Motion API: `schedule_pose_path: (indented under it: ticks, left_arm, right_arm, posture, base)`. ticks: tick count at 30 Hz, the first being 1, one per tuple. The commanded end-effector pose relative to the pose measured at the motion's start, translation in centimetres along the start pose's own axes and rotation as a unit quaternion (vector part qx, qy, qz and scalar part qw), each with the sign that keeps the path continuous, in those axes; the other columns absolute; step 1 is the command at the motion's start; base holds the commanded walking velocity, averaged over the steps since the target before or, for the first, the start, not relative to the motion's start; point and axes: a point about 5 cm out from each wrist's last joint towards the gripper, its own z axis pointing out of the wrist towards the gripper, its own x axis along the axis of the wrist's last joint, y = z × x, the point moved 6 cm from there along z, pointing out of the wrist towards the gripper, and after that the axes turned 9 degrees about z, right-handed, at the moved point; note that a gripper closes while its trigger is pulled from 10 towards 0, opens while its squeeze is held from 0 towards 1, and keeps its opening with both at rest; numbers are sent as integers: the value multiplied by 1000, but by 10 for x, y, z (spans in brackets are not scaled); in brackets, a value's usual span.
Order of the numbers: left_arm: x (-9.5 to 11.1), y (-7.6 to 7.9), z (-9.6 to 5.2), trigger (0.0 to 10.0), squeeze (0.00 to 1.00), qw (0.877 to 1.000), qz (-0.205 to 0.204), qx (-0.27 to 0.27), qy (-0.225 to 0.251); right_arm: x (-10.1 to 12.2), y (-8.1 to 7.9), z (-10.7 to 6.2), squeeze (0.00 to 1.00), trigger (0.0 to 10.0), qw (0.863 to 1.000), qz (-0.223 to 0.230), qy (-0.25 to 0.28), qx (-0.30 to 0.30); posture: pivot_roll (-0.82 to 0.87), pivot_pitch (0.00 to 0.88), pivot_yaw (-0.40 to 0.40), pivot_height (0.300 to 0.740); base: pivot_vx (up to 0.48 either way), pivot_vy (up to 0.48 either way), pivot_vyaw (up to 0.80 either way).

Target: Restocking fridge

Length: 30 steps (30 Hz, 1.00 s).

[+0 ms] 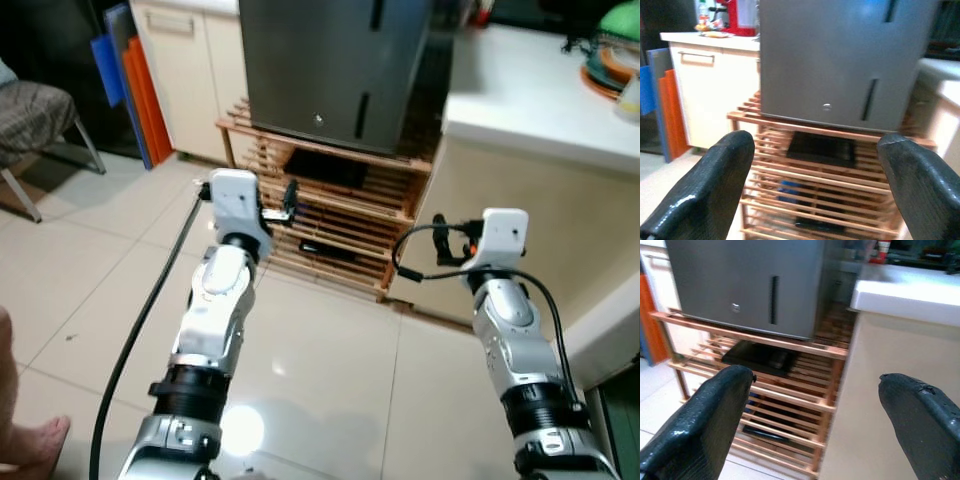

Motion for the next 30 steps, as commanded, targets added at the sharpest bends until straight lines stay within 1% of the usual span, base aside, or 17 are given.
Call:
schedule_pose_path:
  ticks: [1,7,17,18,19,20,30]
  left_arm:
    - [5,13,1,10000,0,1000,-6,-16,5]
    - [1,12,-1,10000,0,1000,4,-23,-1]
    - [0,11,-2,10000,0,1000,2,-26,-3]
    - [-1,11,-3,9098,0,1000,3,-26,-5]
    - [-2,11,-3,9255,0,1000,4,-26,-7]
    - [-3,11,-4,10000,0,1000,4,-26,-8]
    - [-6,8,-6,10000,0,1000,1,-21,-12]
  right_arm:
    - [1,17,-2,122,10000,1000,-7,1,-19]
    - [-3,22,-5,125,10000,1000,-3,3,-30]
    - [-6,25,-10,125,10000,999,-6,4,-35]
    - [-6,25,-10,129,10000,999,-6,4,-35]
    - [-6,26,-11,125,10000,999,-7,4,-36]
    - [-6,27,-11,129,10000,999,-7,4,-36]
    - [-9,28,-14,129,10000,999,-15,0,-35]
  posture:
    - [-62,0,-26,740]
    - [-58,0,-14,740]
    - [-61,0,-13,740]
    - [-62,0,-15,740]
    - [-63,0,-15,740]
    - [-63,0,-15,740]
    - [-63,0,-19,740]
  base:
    - [428,0,0]
    - [435,0,0]
    - [445,0,0]
    - [446,0,0]
    - [442,0,0]
    - [442,0,0]
    - [445,0,0]
